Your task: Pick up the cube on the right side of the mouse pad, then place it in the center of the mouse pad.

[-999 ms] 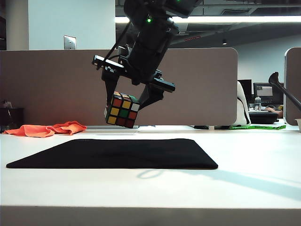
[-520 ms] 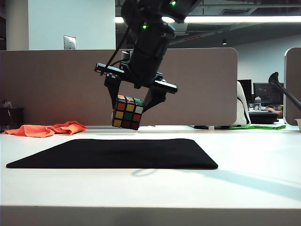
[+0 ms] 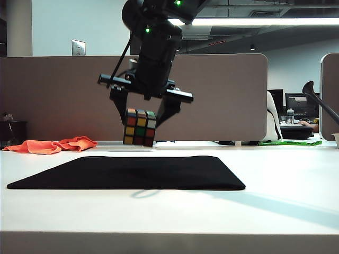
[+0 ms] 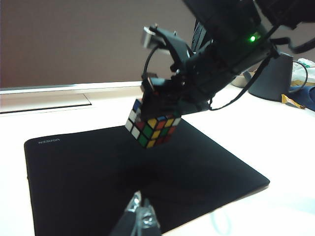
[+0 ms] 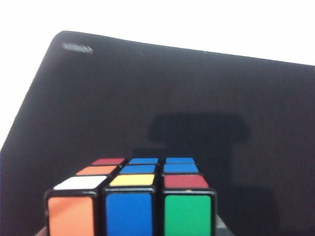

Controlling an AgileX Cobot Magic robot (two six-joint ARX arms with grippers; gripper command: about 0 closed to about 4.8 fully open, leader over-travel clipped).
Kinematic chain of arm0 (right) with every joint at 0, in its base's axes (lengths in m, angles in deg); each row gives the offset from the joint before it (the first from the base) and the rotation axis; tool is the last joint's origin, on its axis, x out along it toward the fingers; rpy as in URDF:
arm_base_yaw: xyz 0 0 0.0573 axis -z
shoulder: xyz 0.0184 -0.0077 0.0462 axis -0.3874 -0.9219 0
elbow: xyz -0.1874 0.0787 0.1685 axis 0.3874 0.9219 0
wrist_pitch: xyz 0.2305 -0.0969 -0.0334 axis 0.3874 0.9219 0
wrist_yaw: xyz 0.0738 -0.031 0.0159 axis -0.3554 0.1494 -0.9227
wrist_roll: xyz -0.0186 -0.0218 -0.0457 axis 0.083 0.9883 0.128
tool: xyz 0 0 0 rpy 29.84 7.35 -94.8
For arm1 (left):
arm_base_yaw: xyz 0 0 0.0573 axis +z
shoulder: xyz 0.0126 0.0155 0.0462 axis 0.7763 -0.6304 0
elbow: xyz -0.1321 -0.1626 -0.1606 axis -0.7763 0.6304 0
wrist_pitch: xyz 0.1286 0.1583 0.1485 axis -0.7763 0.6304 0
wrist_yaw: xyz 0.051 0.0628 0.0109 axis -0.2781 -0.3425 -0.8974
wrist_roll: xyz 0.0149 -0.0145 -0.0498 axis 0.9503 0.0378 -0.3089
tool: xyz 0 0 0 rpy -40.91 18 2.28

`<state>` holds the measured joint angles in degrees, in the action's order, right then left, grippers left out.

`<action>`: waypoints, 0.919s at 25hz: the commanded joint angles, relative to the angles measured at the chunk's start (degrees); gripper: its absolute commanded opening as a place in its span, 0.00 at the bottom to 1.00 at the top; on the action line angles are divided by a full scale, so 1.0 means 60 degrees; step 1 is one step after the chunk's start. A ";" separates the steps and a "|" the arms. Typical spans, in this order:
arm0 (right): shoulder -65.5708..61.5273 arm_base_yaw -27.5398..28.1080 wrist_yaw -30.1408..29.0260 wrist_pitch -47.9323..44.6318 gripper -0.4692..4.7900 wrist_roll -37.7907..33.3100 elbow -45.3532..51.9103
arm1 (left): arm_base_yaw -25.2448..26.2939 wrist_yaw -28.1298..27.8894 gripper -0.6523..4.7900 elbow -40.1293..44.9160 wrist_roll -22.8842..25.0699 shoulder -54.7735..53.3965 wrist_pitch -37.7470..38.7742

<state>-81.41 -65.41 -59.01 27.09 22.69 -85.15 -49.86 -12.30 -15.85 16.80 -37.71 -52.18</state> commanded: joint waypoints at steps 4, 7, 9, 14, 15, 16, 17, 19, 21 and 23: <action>-0.0266 -0.0175 0.0113 0.0018 0.66 -0.0670 -0.0120 | 0.0004 -0.0007 0.11 -0.0029 -0.0033 -0.0011 0.0033; -0.0372 -0.0168 0.0164 0.0007 0.67 -0.0707 -0.0124 | 0.0004 -0.0007 0.11 -0.0029 -0.0033 -0.0011 0.0033; -0.0393 -0.0146 0.0182 0.0022 0.67 -0.0725 -0.0124 | 0.0004 -0.0004 0.11 -0.0029 -0.0033 -0.0011 0.0033; -0.0459 -0.0025 0.0302 -0.0036 0.67 -0.0721 -0.0124 | 0.0004 -0.0007 0.11 -0.0029 -0.0033 -0.0011 0.0033; -0.0495 0.0015 0.0299 -0.0098 0.67 -0.0721 -0.0127 | 0.0004 -0.0007 0.11 -0.0029 -0.0033 -0.0011 0.0033; -0.0503 0.0036 0.0302 -0.0127 0.67 -0.0721 -0.0127 | 0.0004 -0.0007 0.11 -0.0029 -0.0033 -0.0011 0.0033; -0.0546 0.0058 0.0295 -0.0222 0.67 -0.0718 -0.0127 | 0.0004 -0.0007 0.11 -0.0029 -0.0033 -0.0011 0.0033; -0.0594 0.0102 0.0251 -0.0382 0.67 -0.0721 -0.0127 | 0.0004 -0.0007 0.11 -0.0029 -0.0033 -0.0011 0.0036; -0.0612 0.0109 0.0036 -0.0419 0.67 -0.0725 -0.0127 | 0.0004 -0.0007 0.11 -0.0029 -0.0033 -0.0011 0.0036; -0.0627 0.0102 0.0036 -0.0444 0.67 -0.0725 -0.0127 | 0.0004 -0.0007 0.11 -0.0029 -0.0033 -0.0011 0.0036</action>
<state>-85.37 -64.62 -58.86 25.62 18.60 -85.55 -49.86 -12.36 -15.85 16.78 -37.71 -51.59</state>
